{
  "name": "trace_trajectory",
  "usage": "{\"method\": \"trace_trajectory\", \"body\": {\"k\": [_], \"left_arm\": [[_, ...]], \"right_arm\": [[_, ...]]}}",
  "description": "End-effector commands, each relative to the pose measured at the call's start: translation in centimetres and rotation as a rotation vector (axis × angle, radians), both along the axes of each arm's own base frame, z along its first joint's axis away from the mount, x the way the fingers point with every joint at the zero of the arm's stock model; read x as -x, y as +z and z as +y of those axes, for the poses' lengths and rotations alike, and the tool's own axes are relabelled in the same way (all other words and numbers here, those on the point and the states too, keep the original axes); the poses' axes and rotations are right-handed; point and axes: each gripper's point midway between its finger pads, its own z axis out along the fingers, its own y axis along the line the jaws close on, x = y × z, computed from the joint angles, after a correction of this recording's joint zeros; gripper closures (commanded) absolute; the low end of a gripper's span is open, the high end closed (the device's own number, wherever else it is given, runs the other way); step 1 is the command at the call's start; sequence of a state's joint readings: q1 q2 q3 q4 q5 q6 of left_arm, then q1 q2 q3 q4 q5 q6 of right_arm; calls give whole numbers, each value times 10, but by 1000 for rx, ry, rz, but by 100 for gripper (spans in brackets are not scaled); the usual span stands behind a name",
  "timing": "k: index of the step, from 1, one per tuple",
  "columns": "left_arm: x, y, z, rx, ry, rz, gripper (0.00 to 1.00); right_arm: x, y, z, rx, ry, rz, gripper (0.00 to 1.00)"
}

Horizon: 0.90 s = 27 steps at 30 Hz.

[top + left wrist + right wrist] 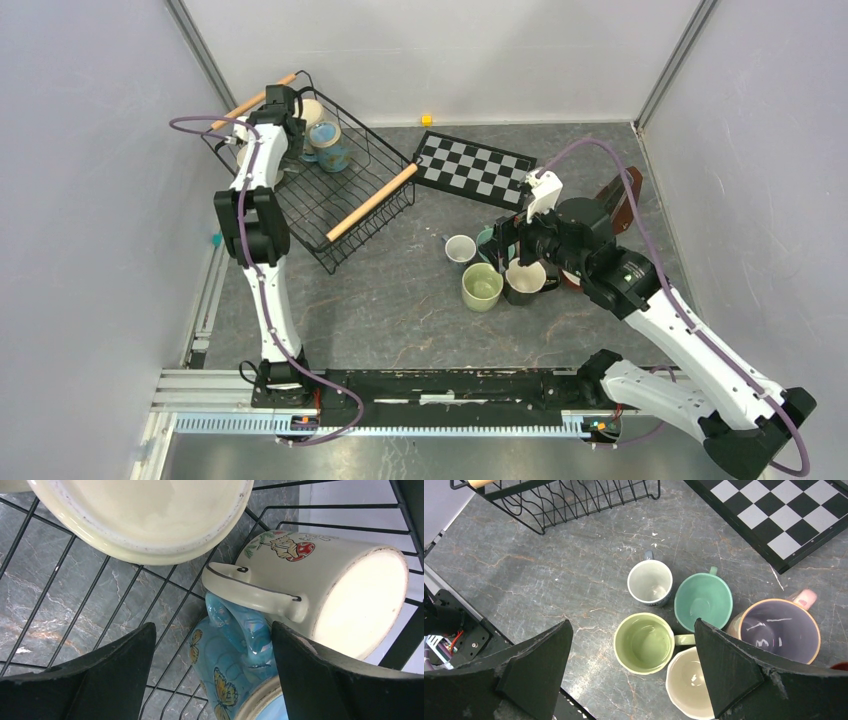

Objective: Unload the cups from the dish rack
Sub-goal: Unload the cup from the dish rack.

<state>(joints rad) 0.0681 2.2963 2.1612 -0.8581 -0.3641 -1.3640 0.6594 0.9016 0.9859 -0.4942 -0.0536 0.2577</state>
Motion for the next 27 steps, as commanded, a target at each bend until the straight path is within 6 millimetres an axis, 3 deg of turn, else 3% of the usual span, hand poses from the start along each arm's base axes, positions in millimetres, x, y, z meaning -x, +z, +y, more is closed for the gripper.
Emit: {"method": "trace_trajectory", "body": {"k": [1, 12, 21, 27], "left_arm": [[-20, 17, 1, 21, 33, -88, 10], [-31, 1, -9, 84, 26, -85, 21], [-27, 1, -15, 106, 23, -77, 51], [-20, -6, -23, 166, 40, -62, 58]], "right_arm": [[-1, 1, 6, -2, 28, -16, 2], [-3, -4, 7, 10, 29, -5, 2], [-3, -5, 10, 5, 37, 1, 2], [-3, -6, 12, -4, 43, 6, 2]]}}
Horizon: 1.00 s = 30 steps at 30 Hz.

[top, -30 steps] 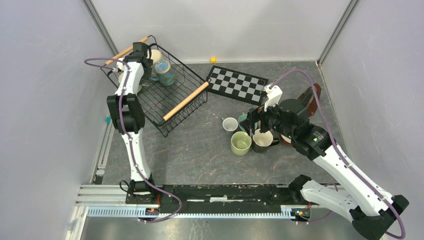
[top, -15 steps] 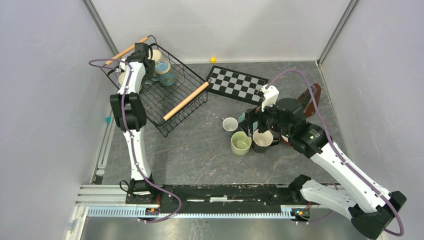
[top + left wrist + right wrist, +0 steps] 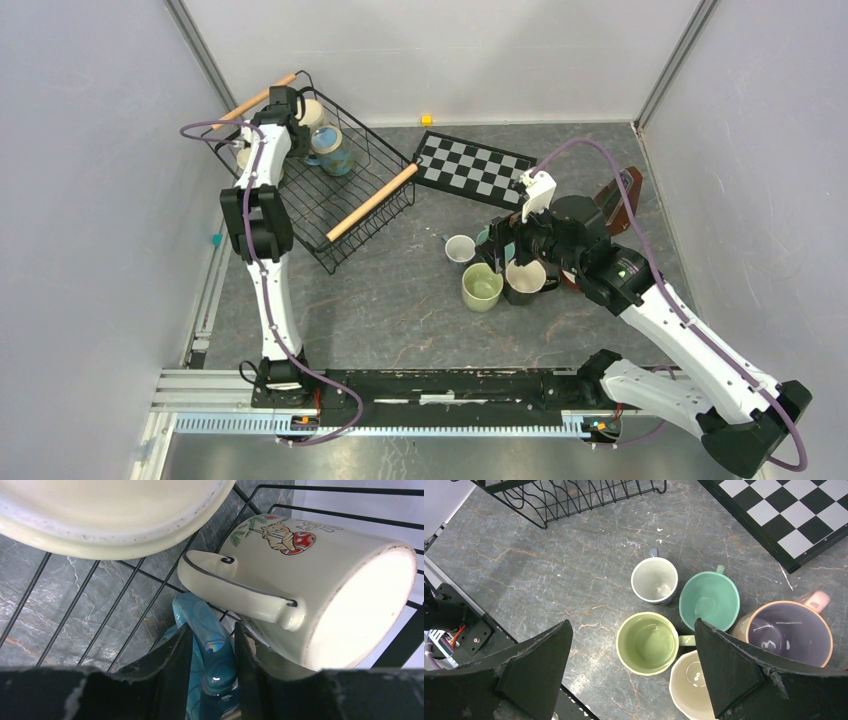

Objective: Unload the cups from the dish rack
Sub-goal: Unload the cup from the dish rack.

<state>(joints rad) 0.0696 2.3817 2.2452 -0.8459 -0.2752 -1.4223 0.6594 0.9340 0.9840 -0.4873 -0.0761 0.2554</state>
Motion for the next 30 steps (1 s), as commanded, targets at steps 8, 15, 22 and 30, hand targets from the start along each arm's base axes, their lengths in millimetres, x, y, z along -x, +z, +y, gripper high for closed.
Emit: {"method": "trace_trajectory", "body": {"k": [8, 15, 22, 30], "left_arm": [[-1, 8, -14, 99, 49, -34, 52], [-3, 20, -20, 116, 17, -57, 94], [1, 48, -32, 112, -70, -110, 98], [14, 89, -43, 63, -175, -178, 98]], "right_arm": [[0, 1, 5, -15, 22, -18, 2], [2, 1, 4, -21, 20, -20, 2], [4, 6, 3, -41, 18, -28, 2], [3, 9, 1, -56, -1, -33, 2]]}}
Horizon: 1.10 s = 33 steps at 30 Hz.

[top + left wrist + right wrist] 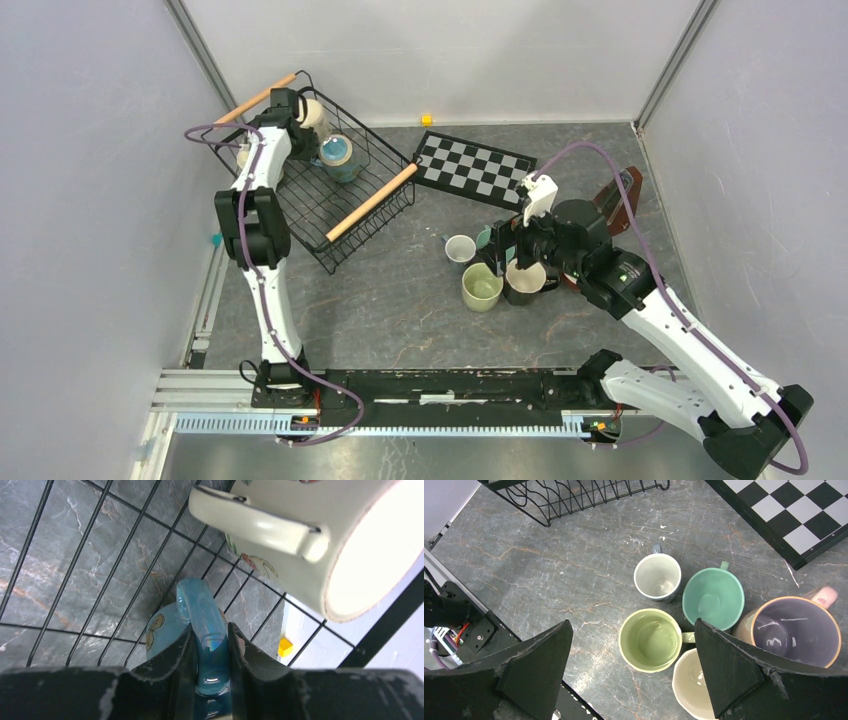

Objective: Unload the cups from the dish rack
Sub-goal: Unload the cup from the dish rack.

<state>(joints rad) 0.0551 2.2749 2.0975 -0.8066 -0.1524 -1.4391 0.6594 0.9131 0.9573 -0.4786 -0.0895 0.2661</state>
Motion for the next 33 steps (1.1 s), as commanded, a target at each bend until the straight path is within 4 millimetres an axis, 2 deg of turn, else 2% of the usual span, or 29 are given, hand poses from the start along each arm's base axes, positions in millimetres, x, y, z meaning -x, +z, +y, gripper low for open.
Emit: {"method": "trace_trajectory", "body": {"k": [1, 10, 18, 28, 32, 33], "left_arm": [[-2, 83, -12, -48, -112, -183, 98], [13, 107, -21, -113, -254, -241, 98], [19, 119, -27, -210, -411, -263, 98], [30, 94, -34, -349, -582, -208, 98], [36, 82, -29, -390, -604, -170, 98], [38, 81, -44, -397, -635, -171, 98]], "right_arm": [[-2, 13, 1, -42, -13, -43, 2], [-9, 15, 2, -44, -28, -62, 2], [-15, 10, 7, -45, -27, -61, 2], [-14, 1, 10, -47, -18, -46, 2], [-14, -2, 10, -46, -18, -42, 2], [-14, -3, 9, -45, -19, -41, 2]]}}
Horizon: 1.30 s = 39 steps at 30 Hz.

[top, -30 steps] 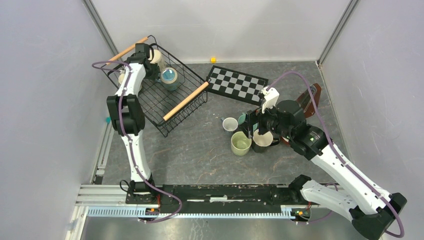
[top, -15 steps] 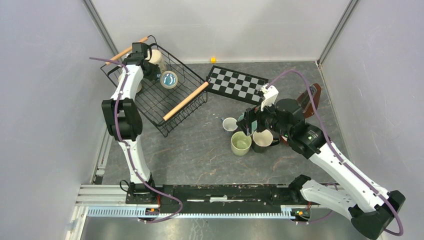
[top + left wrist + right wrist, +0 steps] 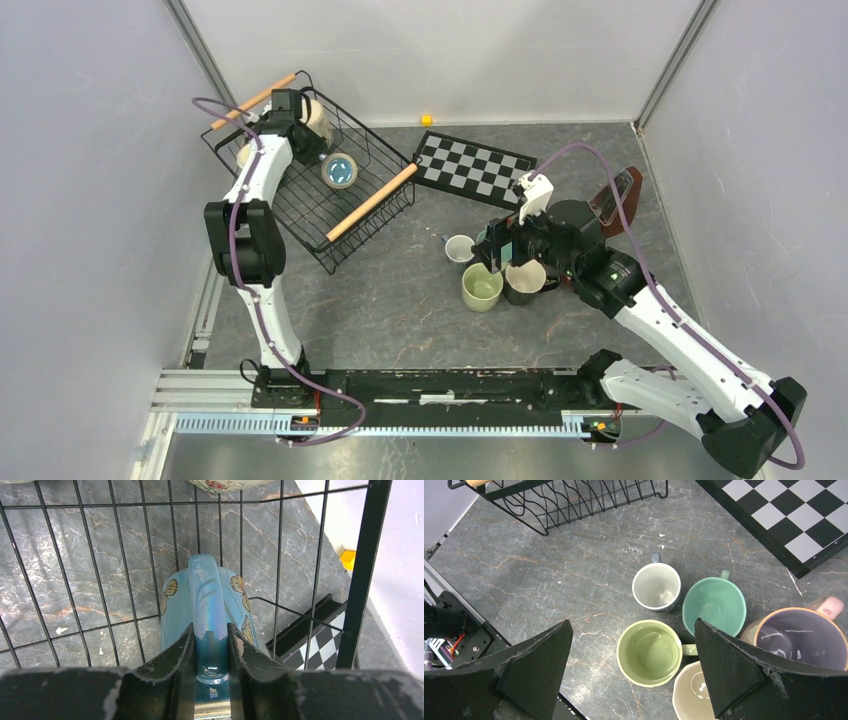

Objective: Unload the cups from the dish rack
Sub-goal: Unload the cup from the dish rack.

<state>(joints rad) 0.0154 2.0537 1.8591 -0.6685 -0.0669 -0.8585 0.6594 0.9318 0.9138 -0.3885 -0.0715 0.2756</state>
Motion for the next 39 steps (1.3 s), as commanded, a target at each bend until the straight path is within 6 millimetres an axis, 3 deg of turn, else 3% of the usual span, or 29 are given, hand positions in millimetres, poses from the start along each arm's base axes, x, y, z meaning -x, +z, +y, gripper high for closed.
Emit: {"method": "trace_trajectory", "body": {"k": [1, 5, 12, 20, 25, 34, 39], "left_arm": [[-2, 46, -16, -85, -107, -140, 98], [0, 53, -18, -117, -131, -169, 98], [-2, 97, -22, -185, -208, -276, 98], [7, 148, -23, -236, -258, -363, 98], [18, 174, -24, -246, -276, -416, 98], [47, 241, -31, -262, -316, -539, 98], [70, 271, -51, -223, -396, -605, 98]], "right_arm": [[-2, 4, 4, -28, 2, -19, 2], [-3, 5, 5, -30, 5, -23, 2], [-19, 27, 15, -60, 6, -88, 2], [-42, 60, 42, -143, 66, -139, 2], [-57, 79, 50, -191, 97, -177, 2], [-82, 109, 59, -239, 149, -253, 2], [-90, 124, 63, -258, 192, -314, 2]]}}
